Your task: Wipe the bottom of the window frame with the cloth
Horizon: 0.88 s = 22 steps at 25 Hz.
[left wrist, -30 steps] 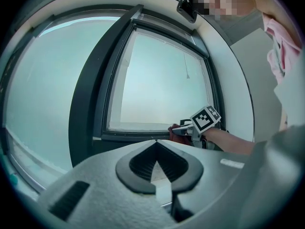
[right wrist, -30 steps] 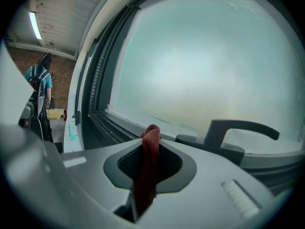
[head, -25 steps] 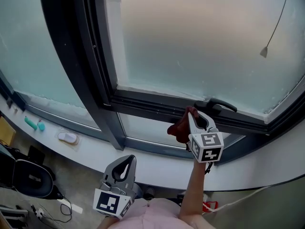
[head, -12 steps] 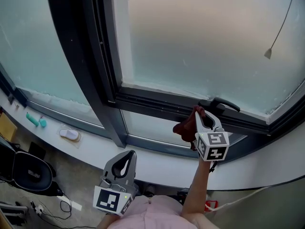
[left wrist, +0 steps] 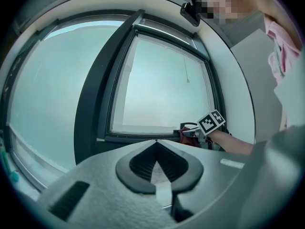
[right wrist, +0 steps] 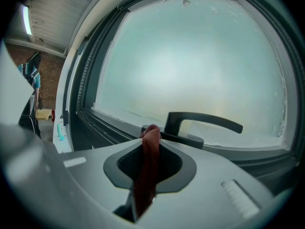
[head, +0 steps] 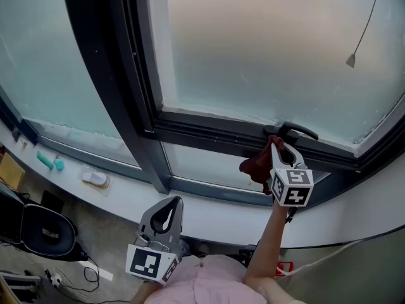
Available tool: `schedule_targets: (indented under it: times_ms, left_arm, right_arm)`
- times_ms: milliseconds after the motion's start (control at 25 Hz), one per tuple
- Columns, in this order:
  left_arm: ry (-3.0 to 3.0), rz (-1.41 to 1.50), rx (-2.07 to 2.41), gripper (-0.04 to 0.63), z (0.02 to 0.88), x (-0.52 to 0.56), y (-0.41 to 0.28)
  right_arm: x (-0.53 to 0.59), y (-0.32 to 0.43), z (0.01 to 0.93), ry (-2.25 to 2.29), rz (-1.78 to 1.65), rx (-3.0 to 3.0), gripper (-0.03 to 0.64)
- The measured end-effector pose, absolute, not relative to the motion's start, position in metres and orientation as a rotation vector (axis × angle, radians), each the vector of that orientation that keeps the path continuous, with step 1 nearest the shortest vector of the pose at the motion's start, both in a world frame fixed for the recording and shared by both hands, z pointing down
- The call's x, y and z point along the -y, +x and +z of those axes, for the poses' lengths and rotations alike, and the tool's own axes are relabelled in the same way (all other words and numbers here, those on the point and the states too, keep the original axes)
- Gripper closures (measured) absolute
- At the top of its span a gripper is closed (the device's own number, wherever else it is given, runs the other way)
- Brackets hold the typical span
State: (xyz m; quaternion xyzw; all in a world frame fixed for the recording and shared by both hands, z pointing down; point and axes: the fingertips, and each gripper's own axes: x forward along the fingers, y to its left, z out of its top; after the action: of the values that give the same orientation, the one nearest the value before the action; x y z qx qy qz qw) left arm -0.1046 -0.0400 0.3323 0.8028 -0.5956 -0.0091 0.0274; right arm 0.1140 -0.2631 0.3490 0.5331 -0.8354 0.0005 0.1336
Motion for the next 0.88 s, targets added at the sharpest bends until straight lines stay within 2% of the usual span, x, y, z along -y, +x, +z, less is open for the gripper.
schedule_targets:
  times_ms: [880]
  left_arm:
    - [2.426, -0.05, 1.906, 0.597, 0.334, 0.015, -0.107]
  right_arm:
    - [0.261, 0.128, 0.348, 1.592, -0.01, 2.451, 0.566]
